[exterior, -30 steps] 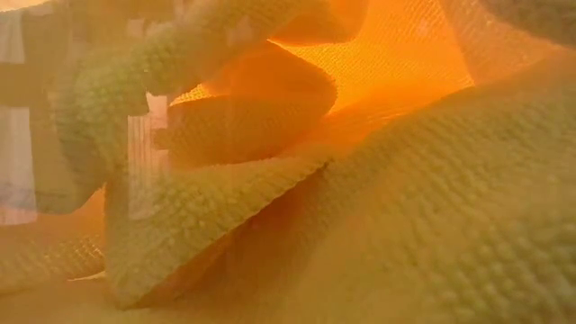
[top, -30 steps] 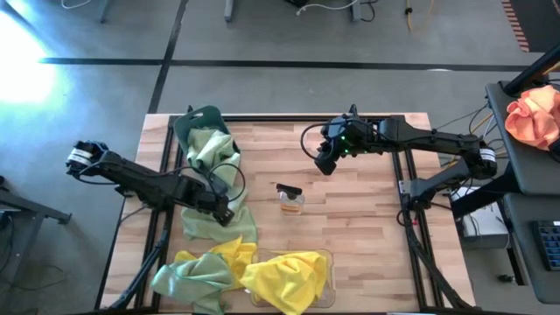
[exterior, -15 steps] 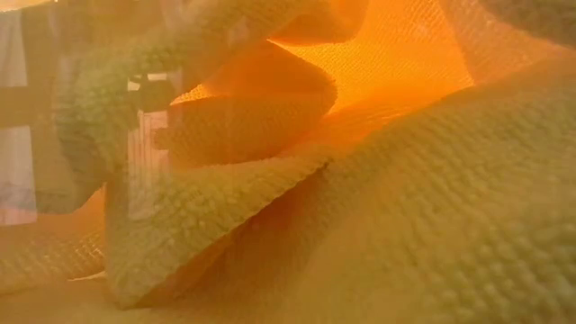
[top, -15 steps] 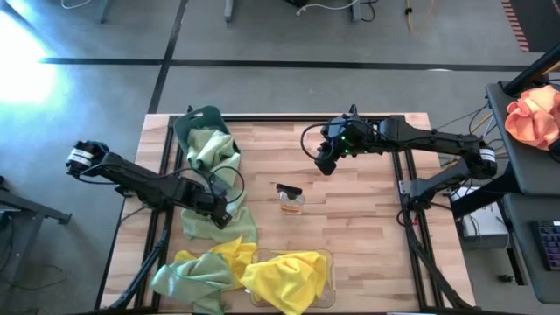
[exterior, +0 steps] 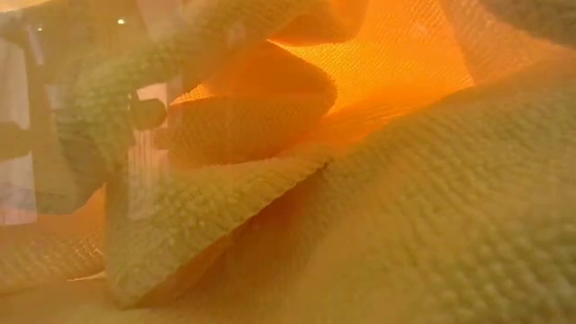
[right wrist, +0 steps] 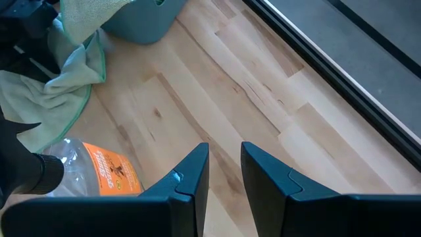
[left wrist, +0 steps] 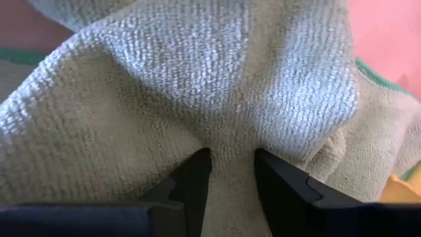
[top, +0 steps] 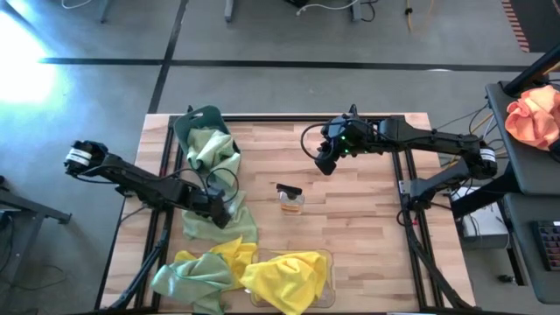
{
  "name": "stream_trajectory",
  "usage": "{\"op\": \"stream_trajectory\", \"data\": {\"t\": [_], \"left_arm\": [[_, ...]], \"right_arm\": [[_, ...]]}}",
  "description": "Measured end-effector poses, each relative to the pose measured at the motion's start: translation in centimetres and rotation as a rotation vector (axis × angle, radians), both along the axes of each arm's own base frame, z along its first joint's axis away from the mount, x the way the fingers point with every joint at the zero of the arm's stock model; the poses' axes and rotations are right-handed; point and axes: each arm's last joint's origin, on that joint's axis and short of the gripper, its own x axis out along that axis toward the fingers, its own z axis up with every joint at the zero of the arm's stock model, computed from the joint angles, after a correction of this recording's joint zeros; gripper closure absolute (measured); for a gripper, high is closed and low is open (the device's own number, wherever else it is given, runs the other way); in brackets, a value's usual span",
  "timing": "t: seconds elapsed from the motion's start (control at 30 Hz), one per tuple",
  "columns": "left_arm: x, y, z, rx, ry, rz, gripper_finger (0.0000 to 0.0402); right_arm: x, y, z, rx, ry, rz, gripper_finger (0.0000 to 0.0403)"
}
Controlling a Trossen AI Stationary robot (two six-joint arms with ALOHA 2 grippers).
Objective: Sort microfiber towel by color & place in baskets
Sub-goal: Put the green towel into the green bin
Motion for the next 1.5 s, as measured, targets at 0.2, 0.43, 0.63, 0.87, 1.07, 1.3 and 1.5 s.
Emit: {"op": "stream_trajectory", "data": {"t": [0.2,0.43,0.63,0.87,1.07,1.3,1.5], "left_arm": [[0.5,-0.1,0.5,0.002,-0.015,0.047,0.0295],[1.5,-0.2,1.8,0.044,-0.071,0.041,0.0335],[1.9,-0.3,2.3,0.039,-0.091,0.041,0.0371],[2.4,-0.4,3.0,0.050,-0.118,0.007,0.0399],[2.6,-0.5,3.1,0.033,-0.134,-0.016,0.0372],[3.1,-1.0,3.4,-0.078,-0.192,-0.071,0.0297],[3.1,-1.0,3.4,-0.050,-0.198,-0.129,0.0231]], "right_arm": [[0.0,0.0,0.0,-0.001,0.000,0.000,0.0321],[0.0,0.0,0.0,-0.005,0.001,0.004,0.0321],[0.0,0.0,0.0,-0.006,0.004,0.006,0.0321],[0.0,0.0,-0.1,-0.006,0.005,0.006,0.0321],[0.0,0.0,-0.1,-0.005,0.006,0.006,0.0321],[0.0,0.0,-0.2,-0.005,0.008,0.006,0.0321],[0.0,0.0,-0.2,-0.005,0.008,0.005,0.0321]]}}
